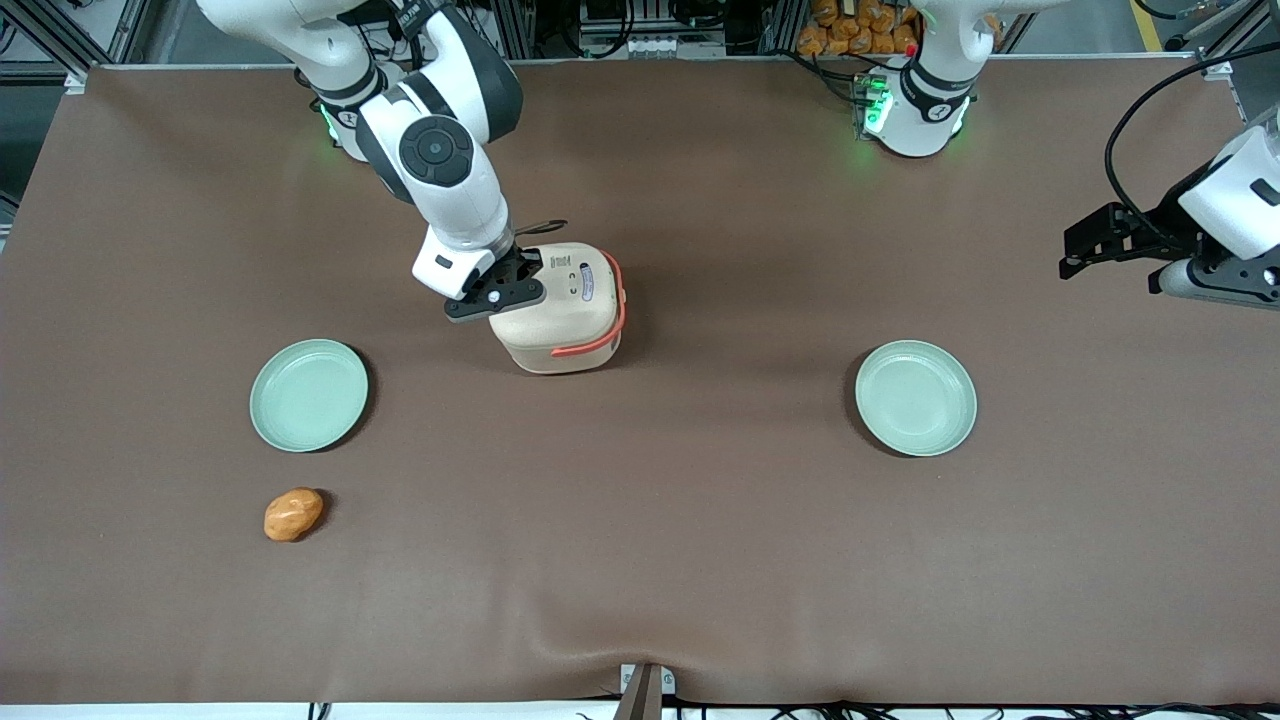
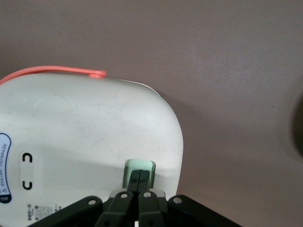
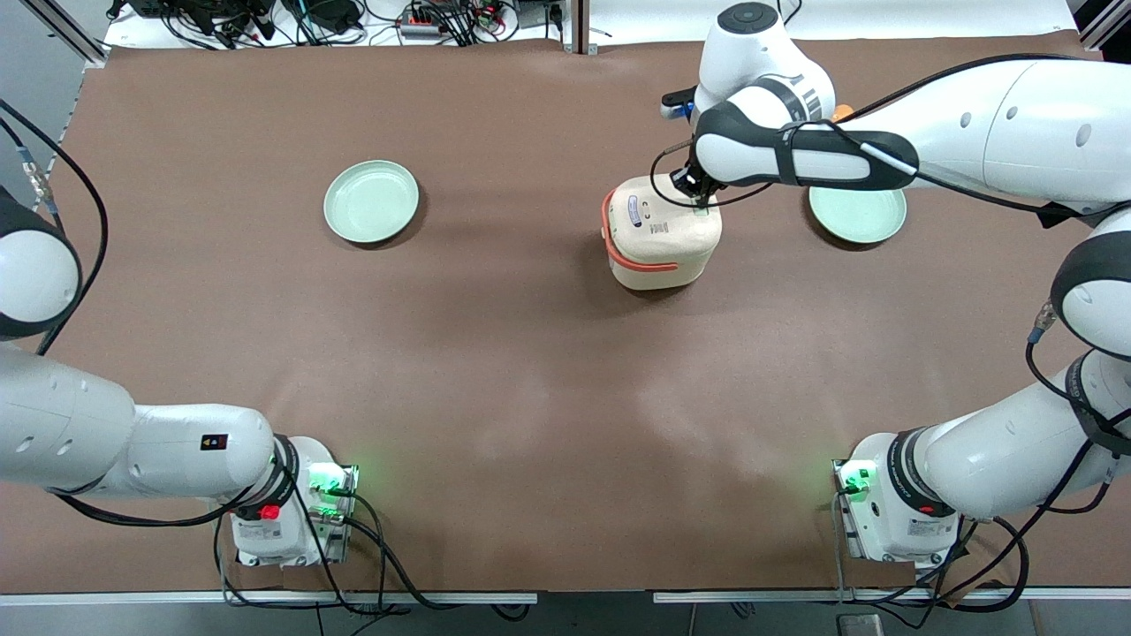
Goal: Press rice cooker button with right arm
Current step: 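Press down on the rice cooker's lid button with the closed right gripper, then lift the right gripper away as the rice cooker lid pops open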
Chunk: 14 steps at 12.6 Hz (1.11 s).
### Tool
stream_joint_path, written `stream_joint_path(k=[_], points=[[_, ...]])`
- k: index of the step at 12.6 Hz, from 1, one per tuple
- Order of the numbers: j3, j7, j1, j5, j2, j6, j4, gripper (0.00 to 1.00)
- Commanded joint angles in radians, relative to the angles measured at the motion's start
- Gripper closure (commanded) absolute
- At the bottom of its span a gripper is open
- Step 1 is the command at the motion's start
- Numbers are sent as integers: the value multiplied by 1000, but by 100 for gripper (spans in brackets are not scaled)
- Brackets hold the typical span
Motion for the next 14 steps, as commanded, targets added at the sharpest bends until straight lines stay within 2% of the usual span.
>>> stream_joint_path(k=[1, 4, 9, 10, 11, 12, 13, 14], points=[[0, 26, -2, -26, 11, 95, -75, 100], [0, 27, -14, -17, -9, 37, -32, 100], [-5, 9, -56, 21, -26, -314, 281, 100], [-22, 0, -57, 25, -24, -398, 347, 96], [-44, -23, -59, 25, -24, -458, 409, 90], [-67, -58, -64, 25, -26, -489, 459, 72], [-100, -103, -71, 25, -27, -535, 500, 61], [-141, -162, -73, 26, -33, -594, 548, 44]])
